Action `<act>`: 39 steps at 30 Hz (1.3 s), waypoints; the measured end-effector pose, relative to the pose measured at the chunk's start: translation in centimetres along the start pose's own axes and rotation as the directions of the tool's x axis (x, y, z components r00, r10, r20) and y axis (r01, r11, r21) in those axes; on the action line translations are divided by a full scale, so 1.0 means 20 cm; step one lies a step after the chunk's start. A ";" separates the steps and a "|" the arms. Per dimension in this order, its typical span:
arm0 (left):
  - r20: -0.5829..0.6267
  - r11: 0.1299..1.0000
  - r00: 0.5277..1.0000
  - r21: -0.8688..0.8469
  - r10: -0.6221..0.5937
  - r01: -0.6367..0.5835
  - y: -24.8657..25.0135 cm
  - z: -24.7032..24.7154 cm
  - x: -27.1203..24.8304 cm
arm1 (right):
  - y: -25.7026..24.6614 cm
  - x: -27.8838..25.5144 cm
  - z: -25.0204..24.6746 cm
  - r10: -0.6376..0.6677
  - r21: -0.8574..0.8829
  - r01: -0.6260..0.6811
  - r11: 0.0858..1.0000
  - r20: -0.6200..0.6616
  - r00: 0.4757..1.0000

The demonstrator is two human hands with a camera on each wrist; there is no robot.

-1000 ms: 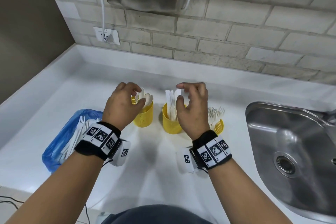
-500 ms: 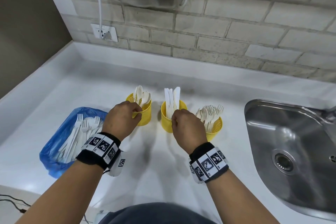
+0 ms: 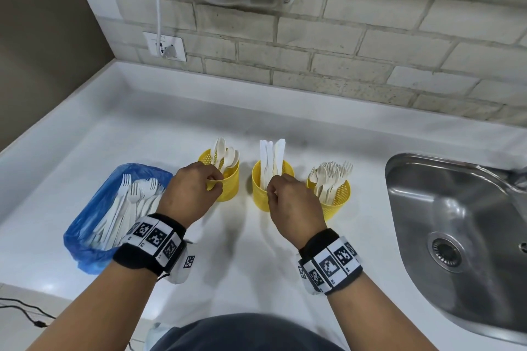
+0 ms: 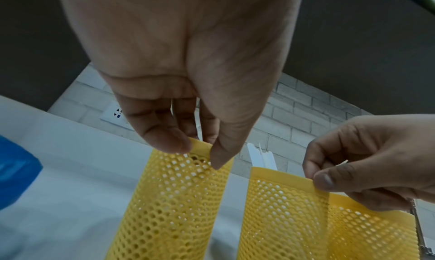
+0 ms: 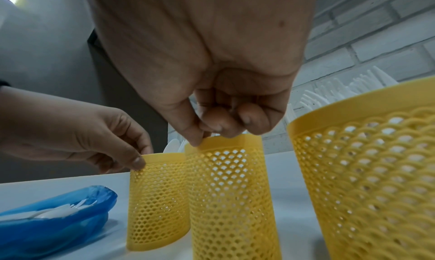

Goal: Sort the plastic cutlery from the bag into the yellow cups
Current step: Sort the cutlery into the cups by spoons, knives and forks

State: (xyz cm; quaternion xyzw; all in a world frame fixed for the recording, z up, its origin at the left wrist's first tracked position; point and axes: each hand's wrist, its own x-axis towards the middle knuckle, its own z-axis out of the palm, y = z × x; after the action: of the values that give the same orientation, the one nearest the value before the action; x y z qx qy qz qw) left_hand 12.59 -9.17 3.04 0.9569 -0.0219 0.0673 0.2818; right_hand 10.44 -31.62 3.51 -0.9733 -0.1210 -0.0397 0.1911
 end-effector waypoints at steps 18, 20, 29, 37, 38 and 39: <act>-0.201 0.992 0.976 -0.116 -0.079 0.056 -0.05 -0.19 -0.24 | -0.11 -0.09 -0.02 -0.099 0.283 0.088 0.955 0.025 0.995; -0.209 0.989 0.970 -0.103 -0.127 0.108 -0.12 -0.21 -0.31 | -0.15 -0.11 0.02 -0.127 0.340 0.085 0.937 0.104 0.986; -0.152 0.927 0.914 -0.069 -0.376 0.369 -0.41 -0.30 -0.63 | -0.38 -0.16 0.21 -0.281 0.419 0.118 0.900 0.352 0.893; -0.120 0.931 0.924 -0.070 -0.363 0.357 -0.49 -0.37 -0.75 | -0.65 -0.17 0.35 -0.394 0.462 0.189 0.866 0.399 0.828; -0.117 0.932 0.925 -0.069 -0.361 0.355 -0.51 -0.38 -0.74 | -0.68 -0.16 0.36 -0.407 0.475 0.199 0.857 0.389 0.827; -0.116 0.933 0.926 -0.065 -0.359 0.354 -0.52 -0.40 -0.73 | -0.72 -0.15 0.38 -0.422 0.489 0.211 0.846 0.374 0.826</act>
State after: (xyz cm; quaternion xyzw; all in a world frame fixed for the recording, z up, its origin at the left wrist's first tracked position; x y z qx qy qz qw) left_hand -1.91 4.05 2.06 0.9324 0.1687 0.0745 0.3108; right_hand 4.16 -16.50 1.41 -0.8525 -0.3330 0.1914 0.3546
